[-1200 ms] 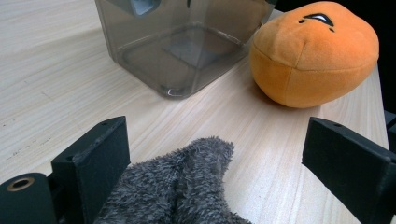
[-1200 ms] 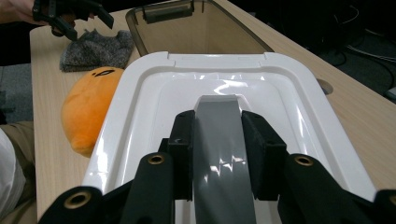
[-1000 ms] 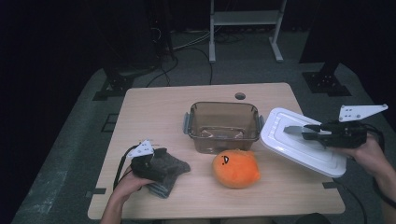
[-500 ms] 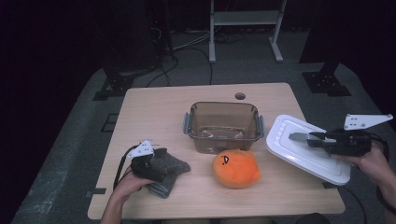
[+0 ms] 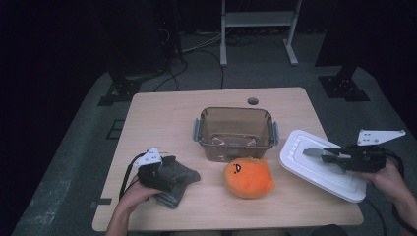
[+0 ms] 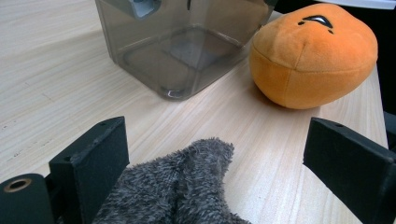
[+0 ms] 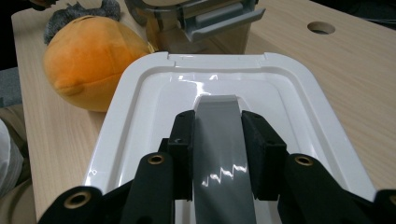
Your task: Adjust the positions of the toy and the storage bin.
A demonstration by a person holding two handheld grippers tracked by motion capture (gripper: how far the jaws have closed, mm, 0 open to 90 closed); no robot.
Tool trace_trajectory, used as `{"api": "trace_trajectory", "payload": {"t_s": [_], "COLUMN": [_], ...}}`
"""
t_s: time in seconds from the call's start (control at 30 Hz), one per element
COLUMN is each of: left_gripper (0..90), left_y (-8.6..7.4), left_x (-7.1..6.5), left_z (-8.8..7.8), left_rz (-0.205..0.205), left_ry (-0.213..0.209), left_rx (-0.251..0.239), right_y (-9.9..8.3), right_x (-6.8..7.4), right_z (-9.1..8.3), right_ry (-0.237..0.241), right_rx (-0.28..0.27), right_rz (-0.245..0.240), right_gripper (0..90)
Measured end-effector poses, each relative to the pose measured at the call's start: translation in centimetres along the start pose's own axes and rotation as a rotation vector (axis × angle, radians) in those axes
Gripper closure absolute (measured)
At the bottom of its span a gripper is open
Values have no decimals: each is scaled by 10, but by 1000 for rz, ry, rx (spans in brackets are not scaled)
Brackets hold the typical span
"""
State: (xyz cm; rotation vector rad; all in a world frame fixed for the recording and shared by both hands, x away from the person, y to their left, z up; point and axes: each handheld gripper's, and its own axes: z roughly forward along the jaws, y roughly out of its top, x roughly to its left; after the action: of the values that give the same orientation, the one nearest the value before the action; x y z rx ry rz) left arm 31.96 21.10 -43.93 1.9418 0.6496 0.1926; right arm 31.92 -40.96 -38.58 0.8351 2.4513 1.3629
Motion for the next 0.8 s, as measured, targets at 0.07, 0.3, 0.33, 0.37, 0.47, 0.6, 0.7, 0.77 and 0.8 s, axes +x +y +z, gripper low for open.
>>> {"api": "trace_trajectory", "payload": {"t_s": [0.07, 0.3, 0.33, 0.37, 0.47, 0.6, 0.7, 0.77, 0.8], "left_gripper": [59, 59, 59, 59, 59, 59, 59, 59, 59], "left_y": [0, 0, 0, 0, 0, 0, 0, 0, 0], "left_x": [0, 0, 0, 0, 0, 0, 0, 0, 0], "left_z": [0, 0, 0, 0, 0, 0, 0, 0, 0], "left_rz": [1, 0, -1, 0, 4, 4, 3, 4, 3], "left_ry": [-1, -1, 0, 0, 0, -1, 1, 0, 0], "left_rx": [1, 2, 2, 2, 2, 3, 4, 4, 3], "right_y": [-4, -17, -19, -20, -25, -30, -33, -35, -36], "right_x": [0, 0, -1, -1, 0, 0, 1, 2, 2], "right_z": [3, 12, 14, 15, 19, 25, 29, 31, 32], "right_ry": [2, 9, 8, 8, 14, 17, 18, 20, 19], "right_rx": [6, 12, 13, 15, 8, 14, 15, 16, 16], "right_rz": [4, 30, 34, 37, 50, 55, 57, 56, 57], "right_gripper": [656, 656, 656, 656, 656, 656, 656, 656, 656]}}
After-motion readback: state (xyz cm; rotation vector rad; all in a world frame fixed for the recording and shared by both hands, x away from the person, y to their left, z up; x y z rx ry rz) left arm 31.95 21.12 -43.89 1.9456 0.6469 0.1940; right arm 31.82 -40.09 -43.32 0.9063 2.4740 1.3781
